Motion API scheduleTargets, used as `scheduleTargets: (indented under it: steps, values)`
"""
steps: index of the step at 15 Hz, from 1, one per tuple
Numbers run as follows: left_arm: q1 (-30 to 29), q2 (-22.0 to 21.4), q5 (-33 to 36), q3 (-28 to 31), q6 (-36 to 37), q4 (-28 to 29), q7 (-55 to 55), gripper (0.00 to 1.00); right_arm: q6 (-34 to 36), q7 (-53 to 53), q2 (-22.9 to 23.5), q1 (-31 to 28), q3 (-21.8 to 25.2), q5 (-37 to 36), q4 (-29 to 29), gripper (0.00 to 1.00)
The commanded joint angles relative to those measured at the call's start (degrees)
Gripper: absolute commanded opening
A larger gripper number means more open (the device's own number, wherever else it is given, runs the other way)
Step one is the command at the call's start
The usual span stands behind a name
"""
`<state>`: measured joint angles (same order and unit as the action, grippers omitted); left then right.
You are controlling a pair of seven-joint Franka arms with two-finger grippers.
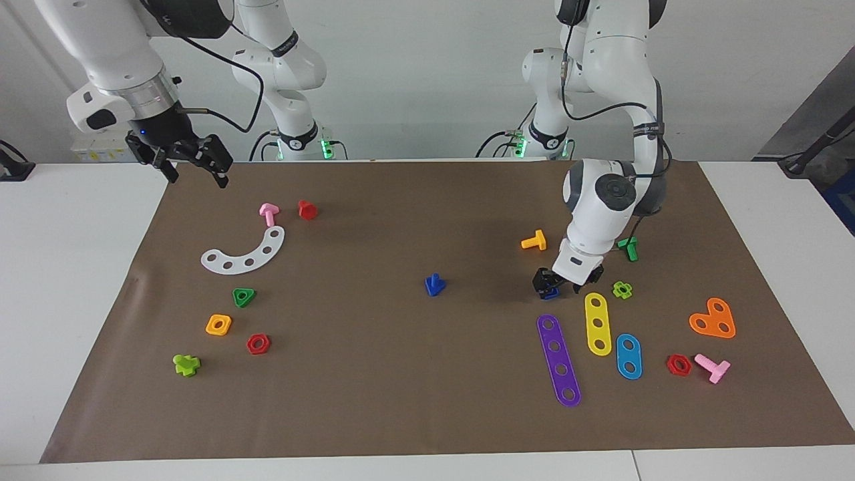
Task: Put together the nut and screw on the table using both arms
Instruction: 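Grasp the navy square nut with the left gripper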
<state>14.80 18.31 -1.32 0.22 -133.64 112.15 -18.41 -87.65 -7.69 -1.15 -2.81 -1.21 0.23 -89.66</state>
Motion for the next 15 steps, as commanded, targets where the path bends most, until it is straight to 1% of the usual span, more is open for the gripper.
scheduleTargets:
  steps: [1, 7, 10, 11, 12, 13, 14, 15]
  values:
    - [1.72, -0.03, 0.88, 0.74, -4.08, 2.36, -1.89, 0.89, 3.98, 2.94, 1.06, -0.09, -0.46, -1.46, 4.75, 1.0]
    - [1.73, 0.24, 0.88, 0.83, -4.35, 3.77, -1.8, 0.85, 3.45, 5.75, 1.15, 0.0, -0.46, -3.48, 3.88, 1.0]
    - [1.55, 0.15, 0.88, 0.74, -4.09, 3.77, -1.89, 0.84, 3.19, 5.41, 1.06, -0.44, -0.37, -2.25, 3.7, 1.0]
    - [1.72, 0.15, 0.88, 0.74, -3.83, 3.77, -1.89, 0.82, 3.19, 5.32, 0.97, -0.09, -0.37, -2.25, 3.62, 1.0]
    - [1.73, 0.06, 0.88, 0.74, -3.56, 3.77, -1.89, 0.77, 3.27, 5.41, 0.97, -0.09, -0.37, -2.25, 3.62, 1.0]
    - [1.73, 0.06, 0.8, 0.74, -3.47, 3.77, -1.89, 0.69, 3.45, 5.41, 0.97, -0.09, -0.37, -2.25, 3.62, 1.0]
    - [1.73, 0.06, 0.88, 0.74, -3.38, 3.77, -1.89, 0.56, 3.8, 5.41, 1.06, -0.09, -0.37, -2.16, 3.7, 1.0]
    - [1.73, -0.03, 0.8, 0.74, -2.95, 3.69, -1.98, 0.38, 3.89, 5.41, 1.06, -0.09, -0.37, -2.16, 3.79, 1.0]
